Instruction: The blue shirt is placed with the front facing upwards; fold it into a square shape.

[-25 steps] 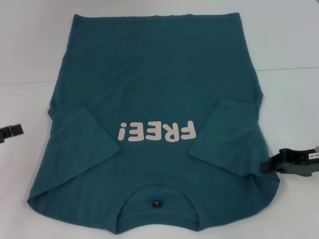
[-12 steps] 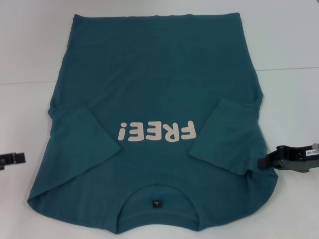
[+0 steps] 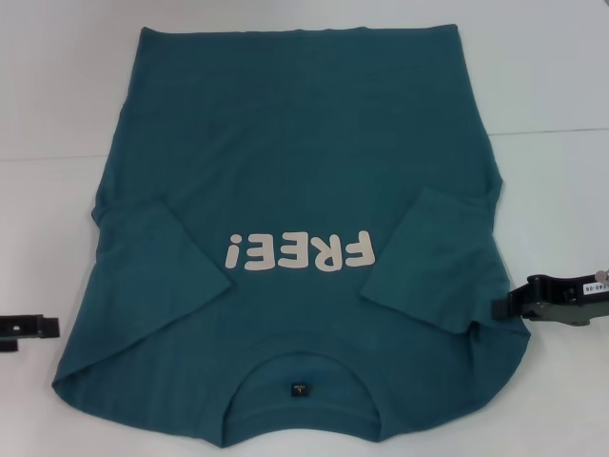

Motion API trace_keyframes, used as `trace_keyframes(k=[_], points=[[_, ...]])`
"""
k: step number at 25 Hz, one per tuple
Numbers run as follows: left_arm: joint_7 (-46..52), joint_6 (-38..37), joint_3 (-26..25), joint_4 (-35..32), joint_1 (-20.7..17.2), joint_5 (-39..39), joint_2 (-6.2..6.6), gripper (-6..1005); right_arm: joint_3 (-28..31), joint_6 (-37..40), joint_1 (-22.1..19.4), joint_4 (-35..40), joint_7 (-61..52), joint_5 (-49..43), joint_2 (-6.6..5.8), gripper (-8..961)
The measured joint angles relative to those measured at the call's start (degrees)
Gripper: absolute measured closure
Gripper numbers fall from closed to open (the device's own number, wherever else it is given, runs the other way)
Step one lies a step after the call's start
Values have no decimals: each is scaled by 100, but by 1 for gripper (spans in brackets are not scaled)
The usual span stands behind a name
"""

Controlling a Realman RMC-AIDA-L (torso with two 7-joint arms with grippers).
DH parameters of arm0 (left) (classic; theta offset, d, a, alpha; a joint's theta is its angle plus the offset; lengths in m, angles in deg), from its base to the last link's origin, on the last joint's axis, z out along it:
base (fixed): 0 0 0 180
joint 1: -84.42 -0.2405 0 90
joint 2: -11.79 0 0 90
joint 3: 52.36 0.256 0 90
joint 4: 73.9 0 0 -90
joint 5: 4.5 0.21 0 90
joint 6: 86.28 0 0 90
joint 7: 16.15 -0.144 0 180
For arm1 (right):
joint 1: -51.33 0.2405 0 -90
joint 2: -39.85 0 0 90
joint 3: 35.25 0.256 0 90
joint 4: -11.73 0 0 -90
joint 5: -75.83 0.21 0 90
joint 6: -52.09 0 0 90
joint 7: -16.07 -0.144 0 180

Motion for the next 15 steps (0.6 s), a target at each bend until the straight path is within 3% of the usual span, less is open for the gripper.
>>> trace_keyframes(k=[5,15], points=[[48,-177,6,-305,177,113,80,167,0,-5,2,8,11,0,-5,912],[289,-479,75,-364,333,307,94,171,0,-41,13,8,87,0,-21,913]])
